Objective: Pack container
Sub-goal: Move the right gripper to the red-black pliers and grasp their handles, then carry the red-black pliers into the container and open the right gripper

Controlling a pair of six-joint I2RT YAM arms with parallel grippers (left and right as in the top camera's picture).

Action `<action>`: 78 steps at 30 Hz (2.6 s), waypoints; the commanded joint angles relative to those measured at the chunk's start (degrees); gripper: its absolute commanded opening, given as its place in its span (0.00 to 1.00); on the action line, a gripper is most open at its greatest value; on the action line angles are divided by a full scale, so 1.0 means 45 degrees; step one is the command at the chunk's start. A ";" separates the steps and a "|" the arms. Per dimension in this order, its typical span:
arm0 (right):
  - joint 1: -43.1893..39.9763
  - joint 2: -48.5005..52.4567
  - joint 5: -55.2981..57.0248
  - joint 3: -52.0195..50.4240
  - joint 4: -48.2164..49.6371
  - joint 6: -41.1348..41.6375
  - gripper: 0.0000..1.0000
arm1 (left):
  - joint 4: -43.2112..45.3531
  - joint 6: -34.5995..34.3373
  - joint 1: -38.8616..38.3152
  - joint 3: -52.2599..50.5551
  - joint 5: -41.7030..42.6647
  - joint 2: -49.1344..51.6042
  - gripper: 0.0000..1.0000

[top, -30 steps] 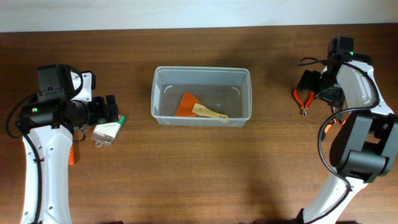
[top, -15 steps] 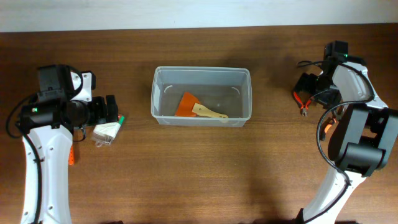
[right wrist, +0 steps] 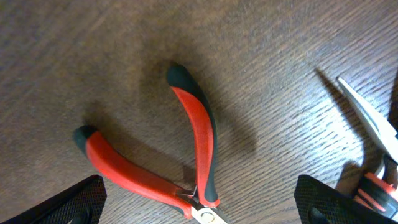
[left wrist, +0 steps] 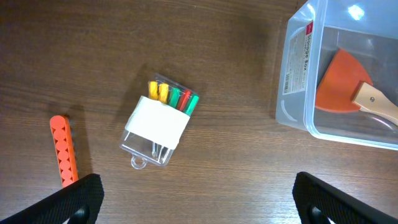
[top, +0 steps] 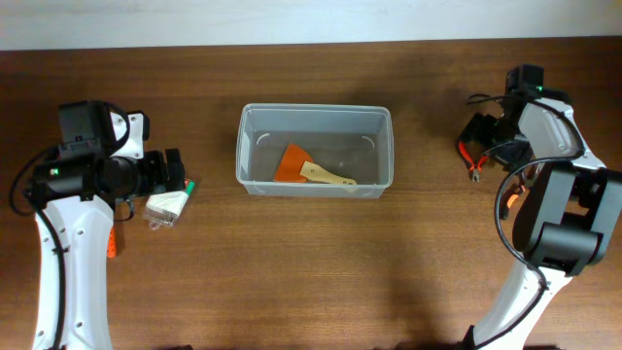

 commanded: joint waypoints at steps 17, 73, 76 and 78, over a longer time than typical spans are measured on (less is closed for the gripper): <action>-0.0180 0.0879 0.0520 -0.0267 -0.0053 0.0942 0.97 | 0.0005 0.0189 0.0039 -0.0049 0.0151 0.0063 0.99; 0.3920 -0.1234 -0.0971 0.7718 -0.5338 -1.1113 0.04 | 0.0029 0.0194 0.0039 -0.0049 0.0185 0.0063 0.99; 0.5178 -0.1175 -0.1326 0.7485 -0.5440 -1.2896 0.04 | 0.0029 0.0194 0.0039 -0.0049 0.0185 0.0063 0.99; 0.5906 -0.1078 -0.1831 0.7087 -0.5425 -1.4139 0.04 | 0.0029 0.0194 0.0039 -0.0049 0.0185 0.0063 0.99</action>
